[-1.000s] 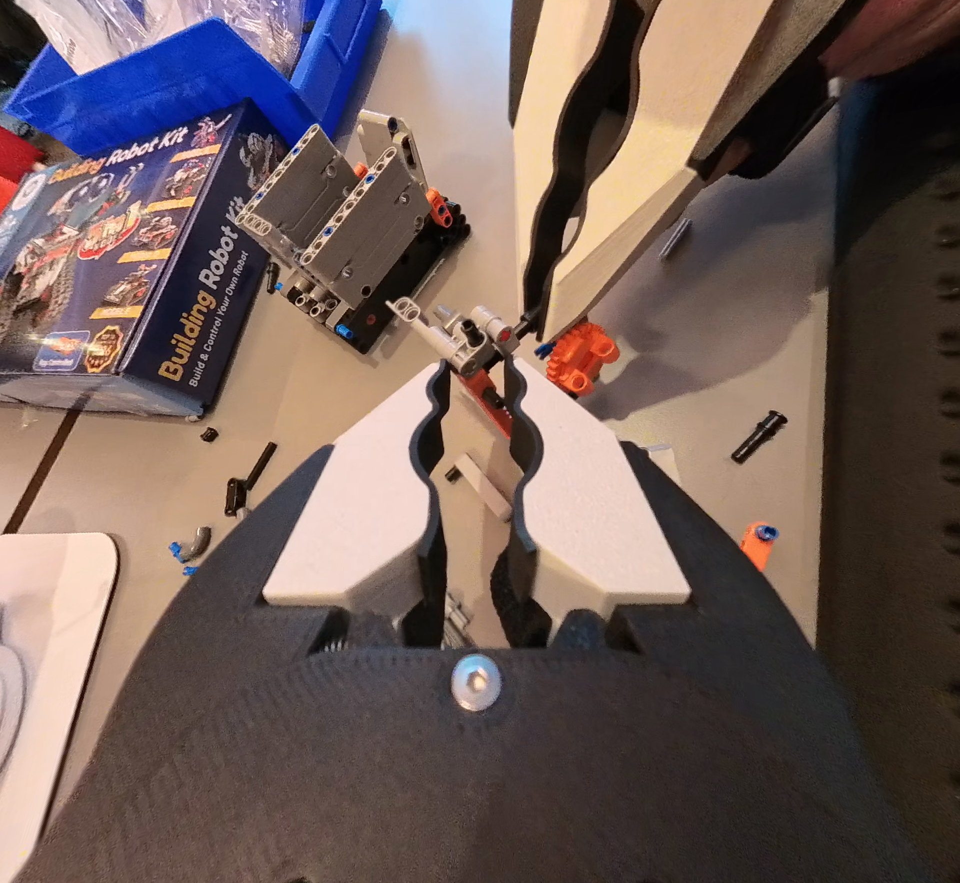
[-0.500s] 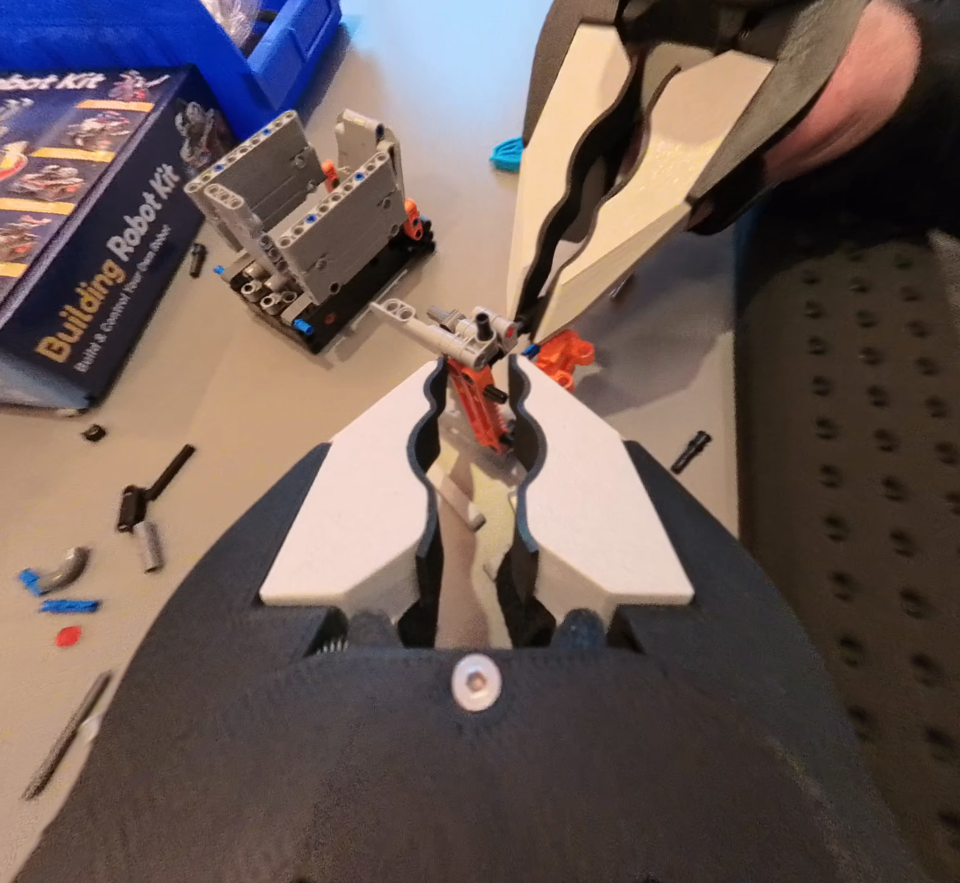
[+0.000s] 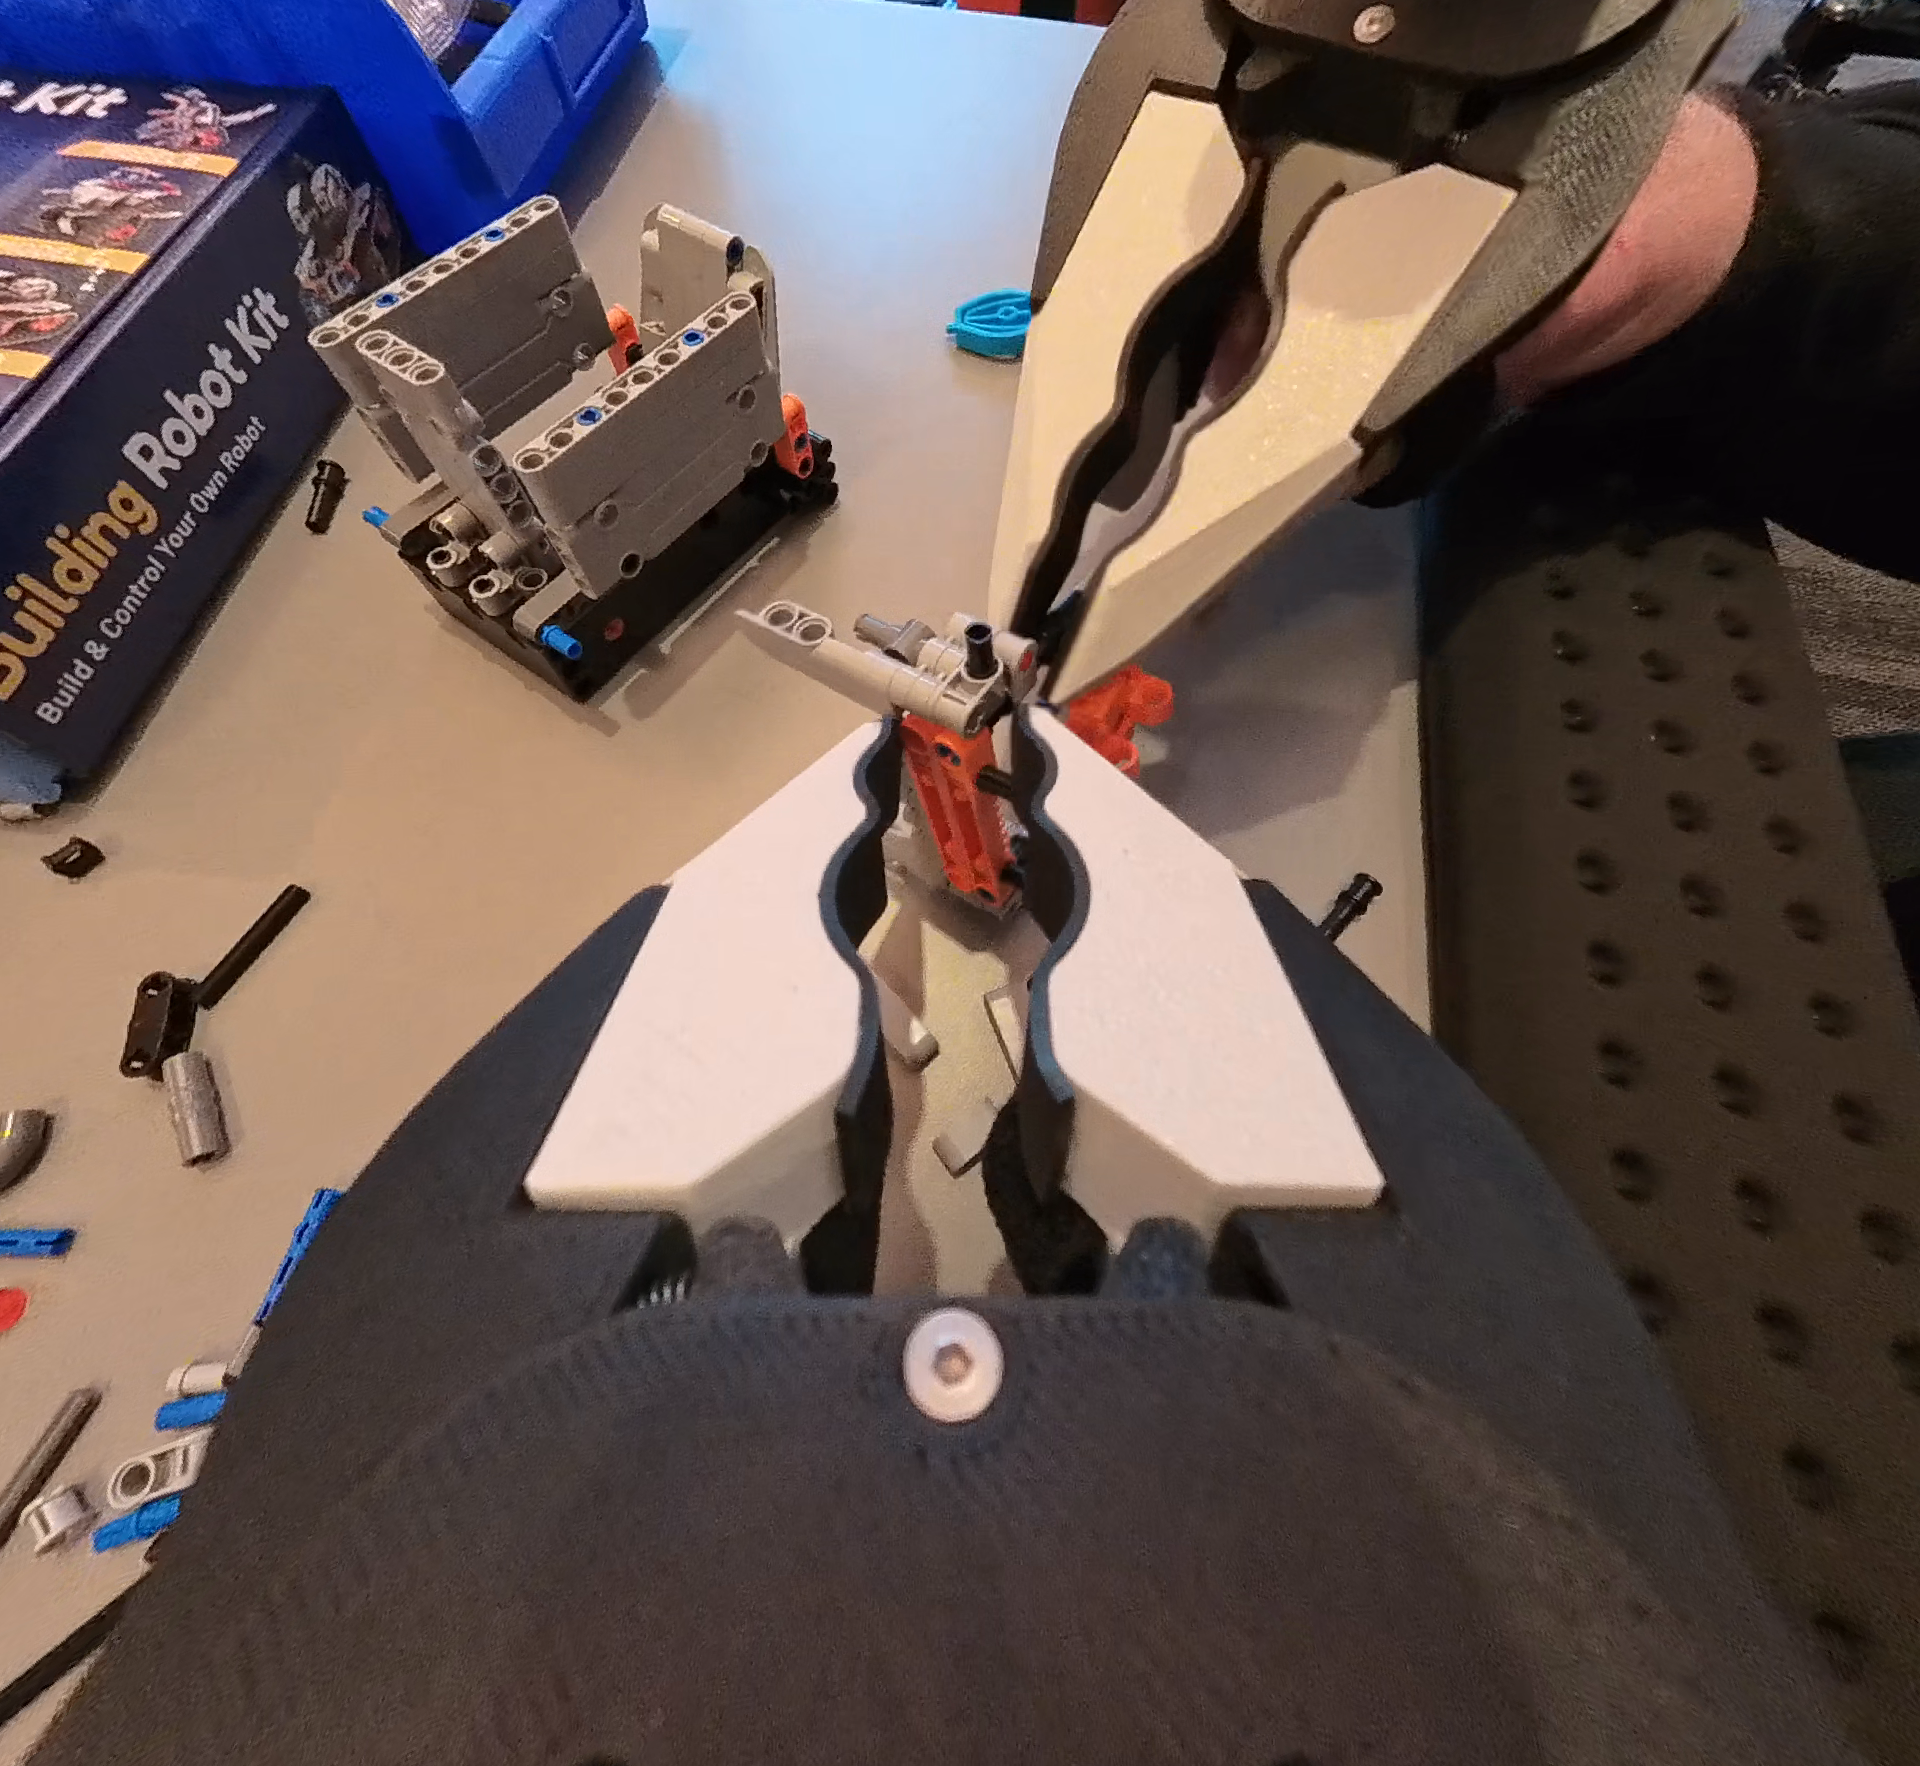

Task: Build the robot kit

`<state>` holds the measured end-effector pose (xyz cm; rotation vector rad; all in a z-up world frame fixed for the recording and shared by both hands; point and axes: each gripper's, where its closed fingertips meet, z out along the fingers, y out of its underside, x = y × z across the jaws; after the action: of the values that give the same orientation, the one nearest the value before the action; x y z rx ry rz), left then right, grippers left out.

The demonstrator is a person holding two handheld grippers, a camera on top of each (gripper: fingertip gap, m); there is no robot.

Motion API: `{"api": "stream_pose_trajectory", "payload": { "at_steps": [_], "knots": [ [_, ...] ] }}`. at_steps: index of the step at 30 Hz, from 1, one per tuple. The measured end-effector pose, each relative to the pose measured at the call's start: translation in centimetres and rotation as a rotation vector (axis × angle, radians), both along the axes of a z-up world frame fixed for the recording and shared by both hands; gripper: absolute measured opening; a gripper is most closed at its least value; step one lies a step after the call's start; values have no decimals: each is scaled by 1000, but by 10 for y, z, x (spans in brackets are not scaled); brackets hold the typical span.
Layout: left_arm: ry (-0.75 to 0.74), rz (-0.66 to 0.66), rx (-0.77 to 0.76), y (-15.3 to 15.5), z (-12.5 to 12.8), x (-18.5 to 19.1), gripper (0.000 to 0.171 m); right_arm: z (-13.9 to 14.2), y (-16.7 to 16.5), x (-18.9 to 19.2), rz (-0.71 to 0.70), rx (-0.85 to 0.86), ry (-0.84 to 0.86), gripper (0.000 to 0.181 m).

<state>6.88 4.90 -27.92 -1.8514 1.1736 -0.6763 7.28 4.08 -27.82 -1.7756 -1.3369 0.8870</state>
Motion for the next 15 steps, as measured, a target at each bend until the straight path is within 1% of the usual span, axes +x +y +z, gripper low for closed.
{"api": "stream_pose_trajectory", "payload": {
  "at_steps": [4, 10, 13, 15],
  "knots": [
    [-8, 4, -3, 2, 0, -1, 16, 6, 1, 4, -9, -48, 57, 11],
    [-27, 1, -13, 2, 0, -1, 15, 7, 2, 10, -8, -117, 100, 6],
    [-25, -1, -11, 1, 0, -1, 16, 6, 1, 10, -1, -116, 95, 5],
    [-21, 2, 0, 1, 1, 0, 16, 7, 0, 10, 1, -87, 74, 4]
  ]
}}
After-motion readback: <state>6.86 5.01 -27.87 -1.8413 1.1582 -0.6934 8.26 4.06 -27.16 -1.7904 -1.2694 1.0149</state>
